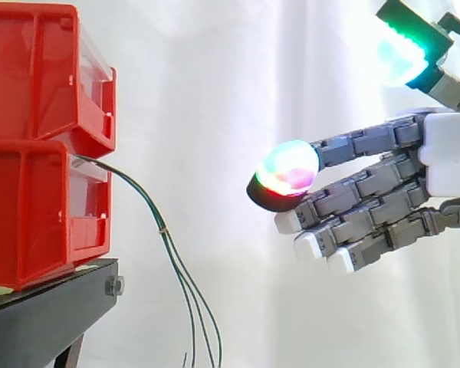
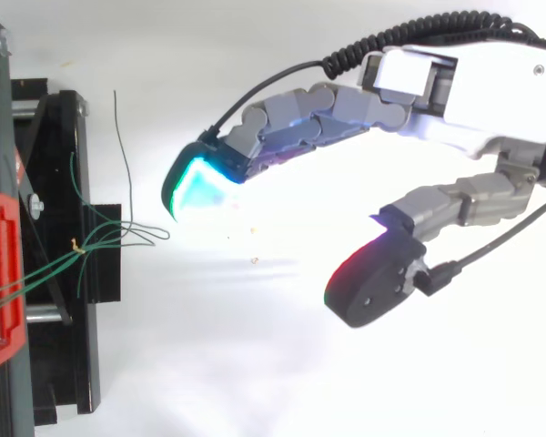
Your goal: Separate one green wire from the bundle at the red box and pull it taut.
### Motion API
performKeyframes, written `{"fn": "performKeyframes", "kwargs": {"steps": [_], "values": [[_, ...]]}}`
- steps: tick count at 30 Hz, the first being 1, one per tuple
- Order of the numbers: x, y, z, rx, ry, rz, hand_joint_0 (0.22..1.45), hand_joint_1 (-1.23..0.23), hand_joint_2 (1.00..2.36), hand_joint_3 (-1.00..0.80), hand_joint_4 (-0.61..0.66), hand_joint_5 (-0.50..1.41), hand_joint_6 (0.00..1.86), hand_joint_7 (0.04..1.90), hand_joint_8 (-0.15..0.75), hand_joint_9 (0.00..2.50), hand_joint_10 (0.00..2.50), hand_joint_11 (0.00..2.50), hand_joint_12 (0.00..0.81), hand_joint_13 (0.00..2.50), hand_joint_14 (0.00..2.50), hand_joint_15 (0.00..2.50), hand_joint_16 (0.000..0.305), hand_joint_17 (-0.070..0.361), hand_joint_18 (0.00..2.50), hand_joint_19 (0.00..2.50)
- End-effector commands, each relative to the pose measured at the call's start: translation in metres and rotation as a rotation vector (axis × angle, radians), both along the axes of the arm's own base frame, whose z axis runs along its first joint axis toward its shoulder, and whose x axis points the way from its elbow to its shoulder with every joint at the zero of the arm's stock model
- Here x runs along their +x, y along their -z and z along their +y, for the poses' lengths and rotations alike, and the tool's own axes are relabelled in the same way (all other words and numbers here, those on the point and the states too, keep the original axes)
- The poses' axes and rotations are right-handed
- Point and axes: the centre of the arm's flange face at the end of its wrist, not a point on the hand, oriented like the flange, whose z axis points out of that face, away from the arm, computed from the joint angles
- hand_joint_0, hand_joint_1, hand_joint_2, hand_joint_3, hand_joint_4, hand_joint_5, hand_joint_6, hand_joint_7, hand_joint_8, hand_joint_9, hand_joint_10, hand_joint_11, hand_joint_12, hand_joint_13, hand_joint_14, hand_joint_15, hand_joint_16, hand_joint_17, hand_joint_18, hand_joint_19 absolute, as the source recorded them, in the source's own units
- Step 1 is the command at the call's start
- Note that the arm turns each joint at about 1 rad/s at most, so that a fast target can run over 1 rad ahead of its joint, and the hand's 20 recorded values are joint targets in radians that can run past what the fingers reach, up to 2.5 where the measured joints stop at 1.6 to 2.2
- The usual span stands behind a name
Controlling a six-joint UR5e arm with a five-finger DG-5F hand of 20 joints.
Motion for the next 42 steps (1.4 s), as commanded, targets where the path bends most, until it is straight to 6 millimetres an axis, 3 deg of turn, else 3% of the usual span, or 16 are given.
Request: {"fn": "performKeyframes", "kwargs": {"steps": [1, 3, 11, 19, 26, 28, 34, 36, 42], "values": [[0.002, 0.005, -0.002, -0.021, 0.022, -0.001, 0.35, -0.44, 1.0, -0.5, 0.23, -0.22, 0.5, 0.65, 0.312, 0.48, 0.0, 0.07, 0.449, 0.48, 0.01, 0.18, 0.078, 0.176, 0.49, 0.32], [0.005, 0.014, -0.002, -0.024, 0.033, 0.003, 0.36, -0.44, 1.0, -0.5, 0.22, -0.22, 0.5, 0.65, 0.309, 0.49, 0.0, 0.06, 0.446, 0.48, 0.01, 0.18, 0.077, 0.174, 0.48, 0.31], [0.007, 0.011, -0.005, -0.094, 0.088, -0.009, 0.38, -0.45, 1.0, -0.5, 0.23, -0.22, 0.5, 0.66, 0.304, 0.5, 0.0, 0.08, 0.436, 0.48, 0.01, 0.18, 0.075, 0.169, 0.47, 0.3], [0.024, 0.059, -0.009, -0.116, 0.133, -0.021, 0.39, -0.47, 1.0, -0.5, 0.23, -0.21, 0.5, 0.66, 0.299, 0.5, 0.0, 0.06, 0.429, 0.47, 0.01, 0.17, 0.073, 0.165, 0.45, 0.29], [0.038, 0.068, -0.007, -0.119, 0.151, -0.035, 0.41, -0.48, 1.0, -0.5, 0.23, -0.21, 0.5, 0.66, 0.295, 0.5, 0.0, 0.07, 0.423, 0.47, 0.01, 0.17, 0.072, 0.161, 0.44, 0.3], [0.042, 0.081, -0.006, -0.119, 0.158, -0.02, 0.41, -0.48, 1.0, -0.5, 0.23, -0.21, 0.5, 0.67, 0.295, 0.5, 0.0, 0.07, 0.42, 0.47, 0.01, 0.17, 0.071, 0.161, 0.44, 0.29], [0.074, 0.103, -0.003, -0.104, 0.159, -0.028, 0.41, -0.48, 1.0, -0.5, 0.23, -0.2, 0.5, 0.68, 0.297, 0.51, 0.0, 0.07, 0.421, 0.48, 0.01, 0.18, 0.071, 0.16, 0.44, 0.3], [0.083, 0.098, 0.001, -0.103, 0.149, -0.043, 0.41, -0.48, 1.0, -0.5, 0.23, -0.2, 0.5, 0.69, 0.297, 0.51, 0.0, 0.09, 0.421, 0.49, 0.01, 0.18, 0.071, 0.16, 0.43, 0.3], [0.084, 0.097, 0.012, -0.107, 0.147, -0.048, 0.41, -0.48, 1.0, -0.5, 0.26, -0.18, 0.5, 0.77, 0.302, 0.54, 0.0, 0.12, 0.424, 0.51, 0.01, 0.21, 0.071, 0.16, 0.44, 0.32]]}}
